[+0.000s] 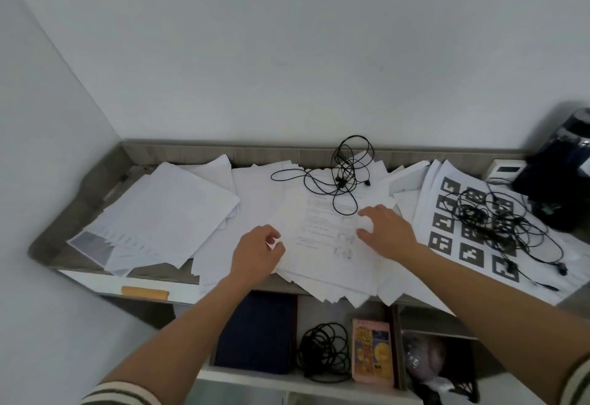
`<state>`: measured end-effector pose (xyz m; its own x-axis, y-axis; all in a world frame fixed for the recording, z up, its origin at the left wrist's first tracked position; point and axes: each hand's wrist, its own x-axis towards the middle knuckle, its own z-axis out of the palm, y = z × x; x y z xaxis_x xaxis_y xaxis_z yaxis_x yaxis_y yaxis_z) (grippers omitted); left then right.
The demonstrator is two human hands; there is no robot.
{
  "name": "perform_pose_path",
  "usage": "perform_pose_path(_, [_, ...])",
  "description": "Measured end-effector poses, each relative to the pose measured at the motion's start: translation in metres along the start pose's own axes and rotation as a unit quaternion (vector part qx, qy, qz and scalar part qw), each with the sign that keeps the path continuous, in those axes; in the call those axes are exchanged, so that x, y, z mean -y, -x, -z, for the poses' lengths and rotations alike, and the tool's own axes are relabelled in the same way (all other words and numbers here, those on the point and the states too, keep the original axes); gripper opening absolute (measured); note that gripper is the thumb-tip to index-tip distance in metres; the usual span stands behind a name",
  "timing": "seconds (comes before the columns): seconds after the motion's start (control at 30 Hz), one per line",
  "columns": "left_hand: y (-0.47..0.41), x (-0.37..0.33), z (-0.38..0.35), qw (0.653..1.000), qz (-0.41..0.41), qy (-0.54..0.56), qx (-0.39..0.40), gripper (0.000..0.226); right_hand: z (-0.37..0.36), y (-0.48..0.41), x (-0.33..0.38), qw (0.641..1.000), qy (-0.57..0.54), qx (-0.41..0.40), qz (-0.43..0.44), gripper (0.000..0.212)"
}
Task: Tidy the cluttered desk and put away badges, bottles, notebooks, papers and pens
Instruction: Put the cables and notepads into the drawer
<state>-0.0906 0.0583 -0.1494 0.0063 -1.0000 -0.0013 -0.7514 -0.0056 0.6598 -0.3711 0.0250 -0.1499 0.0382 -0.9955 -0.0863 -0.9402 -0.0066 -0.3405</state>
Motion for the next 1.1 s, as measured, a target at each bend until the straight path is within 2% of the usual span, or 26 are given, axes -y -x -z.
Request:
perform_pose_path(0.17, [-0.058,0.023,0.001,0.997,-0.007,-0.077,0.009,0.033,0.018,-0.052,0.018,0.999,-0.021,-0.048,-0.003,0.073])
perform_pose_path(0.3, [-0.095,0.045,0.002,0.977,-0.04,-0.211,-0.007,0.05,0.023,-0.096,0.034,0.996,-0.026,-0.077,-0.032,0.092])
perform_pose_path(0.43, [-0.112,0.068,-0.004,0.963,-0.032,-0.267,0.028,0.066,0.011,-0.132,0.042,0.997,-0.019,-0.058,-0.052,0.106])
perform_pose_path(0.5, [-0.114,0.078,-0.009,0.959,-0.041,-0.278,0.031,0.066,-0.003,-0.143,0.043,0.997,-0.021,-0.044,-0.065,0.108])
perform_pose_path(0.6, [-0.112,0.088,-0.016,0.956,-0.062,-0.285,0.02,0.061,-0.021,-0.149,0.043,0.996,-0.012,-0.019,-0.087,0.098])
perform_pose_path(0.7, [-0.111,0.091,-0.019,0.954,-0.073,-0.29,0.009,0.061,-0.029,-0.149,0.043,0.996,-0.017,-0.01,-0.084,0.068])
perform_pose_path(0.8, [-0.111,0.091,-0.019,0.955,-0.071,-0.289,0.012,0.061,-0.026,-0.148,0.045,0.997,-0.025,-0.038,-0.07,0.037])
perform_pose_path(0.97, [-0.112,0.091,-0.018,0.95,-0.071,-0.302,0.028,0.062,0.004,-0.134,0.056,0.986,-0.108,-0.115,-0.047,0.029])
perform_pose_path(1.1, [-0.116,0.085,-0.009,0.947,-0.068,-0.311,0.043,0.063,0.042,-0.111,0.074,0.961,-0.216,-0.165,-0.043,0.018])
